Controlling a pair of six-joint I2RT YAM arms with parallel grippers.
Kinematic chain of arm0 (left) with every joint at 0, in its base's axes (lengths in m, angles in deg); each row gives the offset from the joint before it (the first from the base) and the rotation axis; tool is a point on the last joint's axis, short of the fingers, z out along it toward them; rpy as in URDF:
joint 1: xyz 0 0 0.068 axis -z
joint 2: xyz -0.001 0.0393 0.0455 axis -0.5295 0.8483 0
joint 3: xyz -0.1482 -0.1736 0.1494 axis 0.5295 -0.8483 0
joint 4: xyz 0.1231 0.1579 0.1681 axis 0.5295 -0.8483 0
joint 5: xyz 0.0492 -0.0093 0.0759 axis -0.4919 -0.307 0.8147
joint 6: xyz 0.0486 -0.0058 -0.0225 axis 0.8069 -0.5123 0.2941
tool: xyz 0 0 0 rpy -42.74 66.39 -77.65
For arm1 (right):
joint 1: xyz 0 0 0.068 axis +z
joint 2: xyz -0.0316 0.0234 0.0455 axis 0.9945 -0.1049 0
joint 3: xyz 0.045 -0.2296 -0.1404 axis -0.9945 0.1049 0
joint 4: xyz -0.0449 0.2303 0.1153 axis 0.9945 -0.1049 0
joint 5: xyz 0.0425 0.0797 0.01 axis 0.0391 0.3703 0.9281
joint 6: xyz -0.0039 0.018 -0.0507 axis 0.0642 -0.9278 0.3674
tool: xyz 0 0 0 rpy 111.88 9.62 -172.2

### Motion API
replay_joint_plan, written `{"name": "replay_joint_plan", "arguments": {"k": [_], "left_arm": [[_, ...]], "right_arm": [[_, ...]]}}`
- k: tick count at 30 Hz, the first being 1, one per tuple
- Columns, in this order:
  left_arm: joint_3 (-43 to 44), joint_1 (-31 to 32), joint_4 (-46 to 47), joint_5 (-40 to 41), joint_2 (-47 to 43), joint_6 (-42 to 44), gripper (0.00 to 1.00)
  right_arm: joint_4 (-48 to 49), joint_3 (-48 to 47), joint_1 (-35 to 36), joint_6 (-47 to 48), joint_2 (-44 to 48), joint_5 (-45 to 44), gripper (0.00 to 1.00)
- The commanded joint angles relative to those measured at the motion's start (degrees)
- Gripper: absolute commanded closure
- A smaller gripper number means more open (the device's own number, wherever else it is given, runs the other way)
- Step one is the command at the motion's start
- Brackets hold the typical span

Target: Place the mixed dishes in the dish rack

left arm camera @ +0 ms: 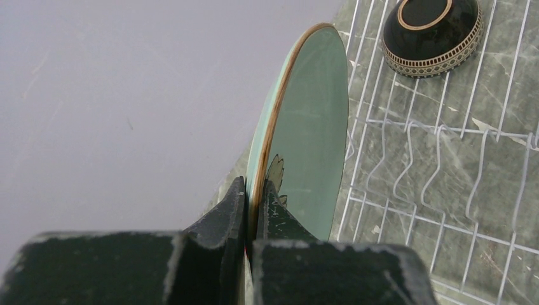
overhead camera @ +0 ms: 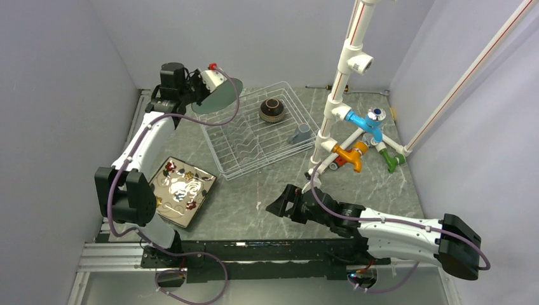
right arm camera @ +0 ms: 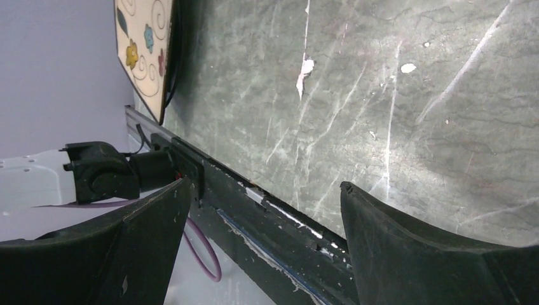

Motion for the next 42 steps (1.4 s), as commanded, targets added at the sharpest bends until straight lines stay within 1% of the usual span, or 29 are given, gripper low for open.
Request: {"name": "replay_joint_plan", "arguments": {"k": [1,11,17,29,35,36,37,39,42], "left_arm": [[3.28,-0.10,11.24,-3.74,-0.02,0.75,1.00],[4.00,1.26,10.97,-3.56,4.65,-0.02,1.00],[3.54,3.32,11.16,-0.93,7.09,1.91,1.00],[7.29,3.29,8.15,-0.28,12.68,-0.57,1.00],[7.82,3.28,7.75,-0.45,13.70,-1.13,1.00],[7.90,3.29,7.83,-0.02,13.76,-1.25,0.99],[7.84,3.29,7.97,0.39,13.84,-1.37,0.94],[7.17,3.29,9.37,1.69,13.78,-1.96,0.79],[6.89,3.29,10.03,2.83,13.49,-2.52,0.58]], "right_arm": [[1.77,-2.22,-0.13,-1.29,-0.99,1.26,0.12],[1.97,-1.45,-0.22,-2.30,-0.16,0.54,0.12],[2.96,-0.93,-0.18,-2.52,-0.22,0.59,0.12],[2.91,-0.52,-0.17,-2.73,0.20,0.25,0.12],[2.91,-0.93,-0.18,-2.35,-0.46,0.42,0.12],[2.91,-1.00,-0.15,-2.34,-0.55,0.43,0.12],[2.99,-1.01,-0.18,-2.29,-0.60,0.52,0.12],[3.18,-1.02,-0.27,-2.20,-0.84,0.60,0.12],[3.44,-1.02,-0.22,-2.09,-1.02,0.69,0.12]]}}
